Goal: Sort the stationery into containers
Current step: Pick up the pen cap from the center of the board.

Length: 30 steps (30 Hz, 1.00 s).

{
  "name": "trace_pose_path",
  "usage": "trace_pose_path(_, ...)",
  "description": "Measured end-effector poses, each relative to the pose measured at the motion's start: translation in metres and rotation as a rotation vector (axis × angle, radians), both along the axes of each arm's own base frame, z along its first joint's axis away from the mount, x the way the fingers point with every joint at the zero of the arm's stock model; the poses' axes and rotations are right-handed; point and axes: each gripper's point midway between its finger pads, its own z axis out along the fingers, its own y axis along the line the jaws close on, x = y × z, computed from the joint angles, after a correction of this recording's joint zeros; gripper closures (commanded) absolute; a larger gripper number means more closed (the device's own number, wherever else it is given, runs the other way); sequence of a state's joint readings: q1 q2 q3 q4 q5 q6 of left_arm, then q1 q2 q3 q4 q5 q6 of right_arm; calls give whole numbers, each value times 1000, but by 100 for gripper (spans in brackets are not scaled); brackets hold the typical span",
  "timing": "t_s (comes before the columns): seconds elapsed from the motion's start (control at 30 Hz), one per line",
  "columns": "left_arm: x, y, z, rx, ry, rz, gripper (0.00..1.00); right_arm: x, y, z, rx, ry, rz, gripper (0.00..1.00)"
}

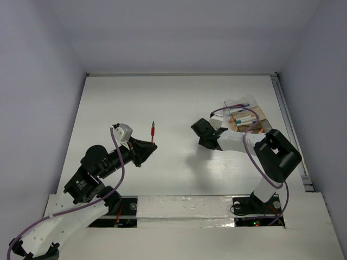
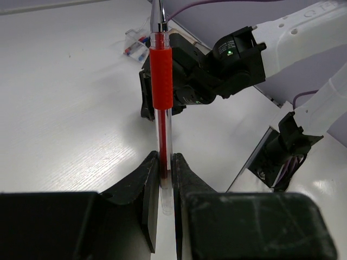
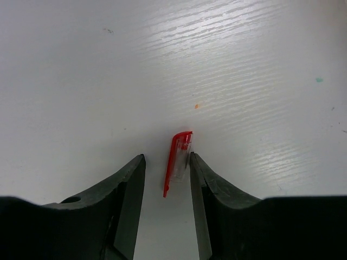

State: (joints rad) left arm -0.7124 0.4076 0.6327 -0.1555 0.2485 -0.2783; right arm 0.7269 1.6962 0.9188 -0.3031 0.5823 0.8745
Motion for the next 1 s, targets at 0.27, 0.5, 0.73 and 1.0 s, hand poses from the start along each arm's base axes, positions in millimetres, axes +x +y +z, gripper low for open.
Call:
trace_pose_path(0.27,6,0,-6,19,20,23,100,5,-2,-1,-9,0,19,63)
trace_pose_path(0.5,8,-1,-11,32,34,25,100,16,-5,-3,-8,-3,16,76)
trace_pose_path(0.73,9,-2,-13,37,42,26,100,25,-2,-1,3,-16,25,100)
trace_pose_path(1.0,10,-6,-17,44,66,18,100,10,9,37,147,-71,127,100)
